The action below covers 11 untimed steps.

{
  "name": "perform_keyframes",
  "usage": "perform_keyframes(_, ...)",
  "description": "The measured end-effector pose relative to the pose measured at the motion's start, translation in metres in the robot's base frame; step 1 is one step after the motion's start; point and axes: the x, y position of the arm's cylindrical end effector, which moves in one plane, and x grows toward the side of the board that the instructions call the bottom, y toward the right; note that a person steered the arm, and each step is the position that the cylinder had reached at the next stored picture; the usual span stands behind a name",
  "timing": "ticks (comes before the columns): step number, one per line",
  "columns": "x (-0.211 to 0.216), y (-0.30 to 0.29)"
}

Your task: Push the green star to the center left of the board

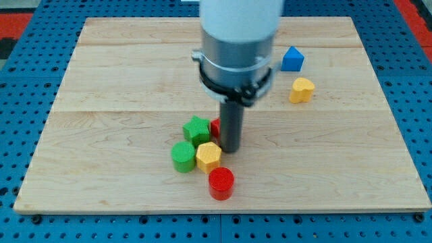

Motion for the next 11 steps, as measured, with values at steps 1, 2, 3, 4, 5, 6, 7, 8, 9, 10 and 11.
perform_keyframes(1, -0.042, -0.028)
perform_keyframes(2, -0.044, 0.002)
perform_keyframes(3, -0.031, 0.033)
perform_keyframes(4, -0.026, -0.016)
perform_keyframes(5, -0.008, -0.039)
perform_keyframes(6, 0.005, -0.062)
perform_keyframes(7, -0.047, -0.121)
perform_keyframes(8, -0.081, -0.127)
perform_keyframes(9, -0.096, -0.085)
perform_keyframes(10, -0.117, -0.146)
perform_keyframes(11, -0.135, -0.192)
